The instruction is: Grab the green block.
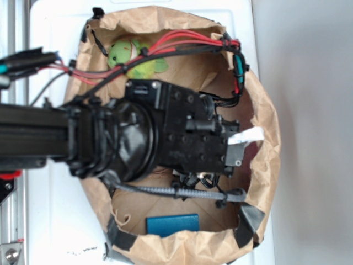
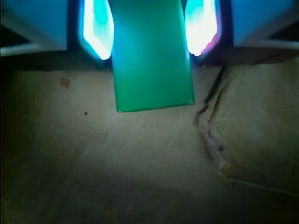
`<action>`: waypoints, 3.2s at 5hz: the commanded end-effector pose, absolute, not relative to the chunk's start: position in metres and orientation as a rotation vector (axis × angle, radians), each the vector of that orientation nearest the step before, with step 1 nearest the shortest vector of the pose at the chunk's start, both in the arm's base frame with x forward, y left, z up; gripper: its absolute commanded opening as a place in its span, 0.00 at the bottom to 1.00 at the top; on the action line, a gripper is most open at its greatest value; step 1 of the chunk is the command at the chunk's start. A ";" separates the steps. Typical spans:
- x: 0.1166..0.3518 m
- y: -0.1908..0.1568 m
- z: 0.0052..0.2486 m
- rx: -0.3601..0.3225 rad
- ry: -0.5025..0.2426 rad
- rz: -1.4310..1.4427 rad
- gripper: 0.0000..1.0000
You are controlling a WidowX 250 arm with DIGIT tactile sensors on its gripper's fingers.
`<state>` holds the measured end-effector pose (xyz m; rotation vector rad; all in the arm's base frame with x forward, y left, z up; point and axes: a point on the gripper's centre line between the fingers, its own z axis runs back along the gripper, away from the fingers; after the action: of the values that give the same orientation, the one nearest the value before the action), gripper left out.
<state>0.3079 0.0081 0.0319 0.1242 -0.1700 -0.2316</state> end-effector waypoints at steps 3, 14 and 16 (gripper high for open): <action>0.277 0.011 0.123 -0.015 -0.246 -0.061 0.00; 0.304 0.008 0.042 0.111 -0.349 -0.517 1.00; 0.307 -0.001 0.024 0.119 -0.320 -0.531 1.00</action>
<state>0.3004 0.0026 0.0242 0.1134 -0.2889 -0.5393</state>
